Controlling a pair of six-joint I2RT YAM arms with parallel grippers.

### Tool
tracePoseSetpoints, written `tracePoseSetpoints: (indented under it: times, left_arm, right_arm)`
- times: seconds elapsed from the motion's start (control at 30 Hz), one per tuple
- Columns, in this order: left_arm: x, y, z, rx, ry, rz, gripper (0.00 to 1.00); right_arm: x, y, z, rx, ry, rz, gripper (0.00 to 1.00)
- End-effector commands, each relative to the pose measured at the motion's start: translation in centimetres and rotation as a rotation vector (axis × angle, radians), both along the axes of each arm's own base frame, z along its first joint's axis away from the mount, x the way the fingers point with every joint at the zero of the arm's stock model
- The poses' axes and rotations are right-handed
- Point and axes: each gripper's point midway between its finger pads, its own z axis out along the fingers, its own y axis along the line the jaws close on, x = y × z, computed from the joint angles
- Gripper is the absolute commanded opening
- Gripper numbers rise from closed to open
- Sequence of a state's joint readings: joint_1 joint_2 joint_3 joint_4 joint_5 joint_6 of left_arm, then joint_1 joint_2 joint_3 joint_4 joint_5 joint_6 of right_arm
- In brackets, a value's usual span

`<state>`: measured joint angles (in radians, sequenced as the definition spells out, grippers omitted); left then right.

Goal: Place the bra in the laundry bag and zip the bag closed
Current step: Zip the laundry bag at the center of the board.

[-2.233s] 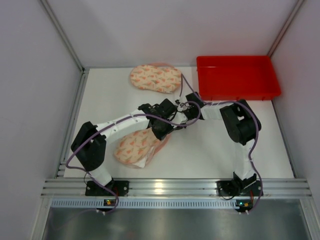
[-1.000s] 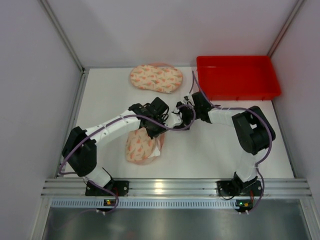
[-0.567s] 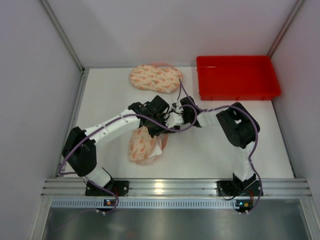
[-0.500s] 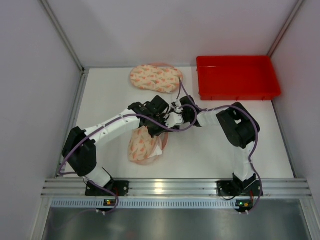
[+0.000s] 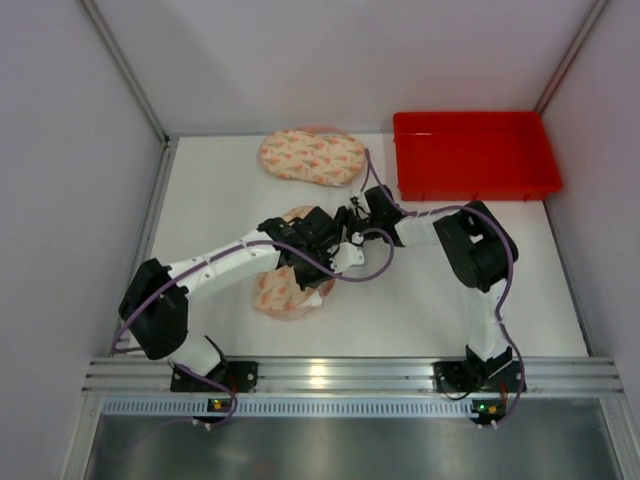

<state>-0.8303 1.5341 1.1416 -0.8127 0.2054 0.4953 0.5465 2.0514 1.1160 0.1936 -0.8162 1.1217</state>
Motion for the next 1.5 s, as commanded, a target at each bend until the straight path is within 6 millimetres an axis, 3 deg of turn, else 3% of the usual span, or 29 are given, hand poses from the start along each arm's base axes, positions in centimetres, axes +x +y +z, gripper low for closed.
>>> tracePoseSetpoints:
  times: [0.0,0.1,0.27,0.47,0.6,0.63,0.67,0.73,0.8,0.83,0.87,0.97,1.07,1.27,1.47]
  left_arm:
    - [0.5,-0.6,2.0,-0.046,-0.037,0.003,0.0]
    - [1.5,-0.8,2.5,-0.045,-0.071,-0.01,0.0]
    - [2.6,-1.2,3.3,-0.048,-0.112,-0.027,0.0]
    - [3.1,-1.5,3.9,-0.056,-0.139,-0.058,0.0]
    - [3.4,-1.2,4.1,-0.045,-0.157,-0.054,0.0]
    - [3.4,-1.1,4.2,-0.041,-0.163,-0.042,0.04]
    - [3.7,-0.7,4.3,-0.032,-0.172,0.0,0.09]
    - [3.9,-0.5,5.2,-0.052,-0.186,0.058,0.33]
    - [3.6,0.3,5.5,-0.067,-0.191,0.141,0.49]
    - [3.3,0.8,6.6,-0.098,-0.219,0.16,0.55]
    - [3.0,1.2,6.9,-0.107,-0.227,0.169,0.69]
    - [2.1,3.2,6.4,-0.088,-0.252,0.202,0.8]
    - [1.7,4.4,5.6,-0.055,-0.261,0.228,0.81]
    - [1.3,3.2,4.7,-0.072,-0.219,0.249,0.81]
    - [2.8,2.6,3.6,-0.017,-0.283,0.284,0.8]
  right_arm:
    - [1.0,-0.2,1.9,0.027,-0.075,-0.014,0.69]
    - [-0.1,-0.7,3.2,0.037,-0.083,0.001,0.73]
    - [-2.4,-1.3,3.0,0.017,-0.078,0.023,0.66]
    - [-3.8,1.1,3.1,0.039,-0.076,0.074,0.53]
    - [-4.0,2.2,3.3,0.071,-0.064,0.077,0.23]
    - [-4.0,2.3,3.4,0.075,-0.064,0.076,0.0]
    - [-4.0,2.5,3.6,0.079,-0.062,0.075,0.0]
    - [-3.7,2.7,3.9,0.096,-0.051,0.059,0.0]
    - [-3.3,2.8,4.0,0.103,-0.04,0.045,0.0]
    - [-3.2,2.9,4.0,0.104,-0.021,0.035,0.0]
    - [-3.0,2.9,3.9,0.106,-0.014,0.025,0.0]
    - [-2.8,3.0,3.6,0.112,0.023,0.001,0.0]
    - [-2.6,3.2,3.5,0.117,0.047,-0.015,0.0]
    - [-2.5,3.2,3.4,0.108,0.061,-0.03,0.0]
    - [-2.6,2.9,3.8,0.109,0.056,-0.037,0.0]
